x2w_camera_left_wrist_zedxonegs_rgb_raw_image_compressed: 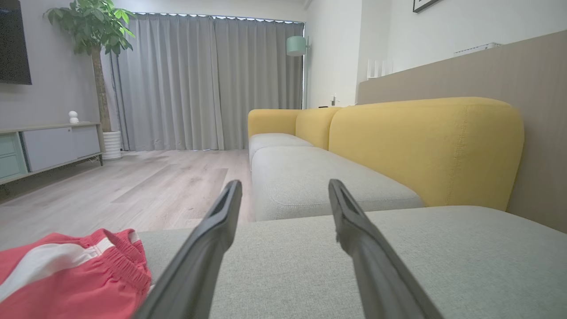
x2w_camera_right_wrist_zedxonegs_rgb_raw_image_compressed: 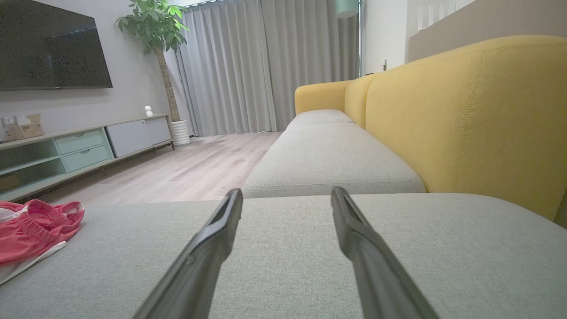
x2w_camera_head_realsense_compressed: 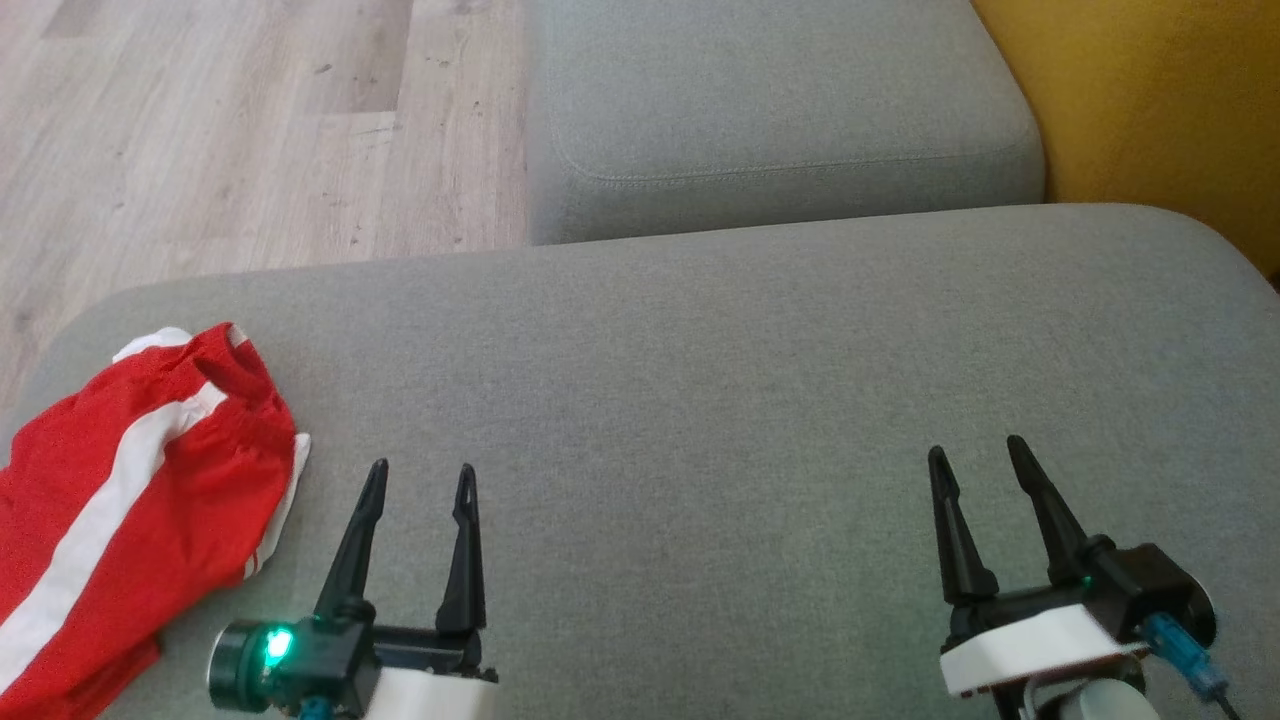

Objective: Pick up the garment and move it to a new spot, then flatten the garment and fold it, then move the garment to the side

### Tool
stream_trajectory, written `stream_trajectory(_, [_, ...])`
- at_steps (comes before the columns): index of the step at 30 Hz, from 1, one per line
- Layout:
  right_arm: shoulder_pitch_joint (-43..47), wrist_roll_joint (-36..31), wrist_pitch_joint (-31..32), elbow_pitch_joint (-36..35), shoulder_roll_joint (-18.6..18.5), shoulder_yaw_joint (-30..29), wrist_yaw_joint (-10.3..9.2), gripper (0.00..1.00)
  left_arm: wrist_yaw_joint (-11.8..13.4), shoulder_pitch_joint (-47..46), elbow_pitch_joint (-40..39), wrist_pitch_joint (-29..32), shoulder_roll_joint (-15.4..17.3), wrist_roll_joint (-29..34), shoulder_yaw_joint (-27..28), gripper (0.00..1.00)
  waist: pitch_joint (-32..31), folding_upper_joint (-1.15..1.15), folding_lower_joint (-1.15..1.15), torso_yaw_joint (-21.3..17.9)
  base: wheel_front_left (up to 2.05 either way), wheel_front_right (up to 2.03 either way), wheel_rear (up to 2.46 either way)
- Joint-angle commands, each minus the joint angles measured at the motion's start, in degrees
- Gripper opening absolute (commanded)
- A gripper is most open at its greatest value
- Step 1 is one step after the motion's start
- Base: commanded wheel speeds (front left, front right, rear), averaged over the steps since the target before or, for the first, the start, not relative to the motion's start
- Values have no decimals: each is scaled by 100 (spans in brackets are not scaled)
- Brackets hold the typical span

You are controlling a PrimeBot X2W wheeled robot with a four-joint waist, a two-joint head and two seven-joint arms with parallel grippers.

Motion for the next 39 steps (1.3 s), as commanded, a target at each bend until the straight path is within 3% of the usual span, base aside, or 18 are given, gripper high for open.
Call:
stream_trajectory(1, [-185,-171,-115,-231,-59,158,26,100,45,-161,-233,-88,29,197,122,100,-6,0,0,7,0,0,0])
stream_trajectory(39, [-116,-8,-115,22,-59,-67,26,100,29,-210,94,-88,29,161,69,100,14,0,0,206,0,0,0])
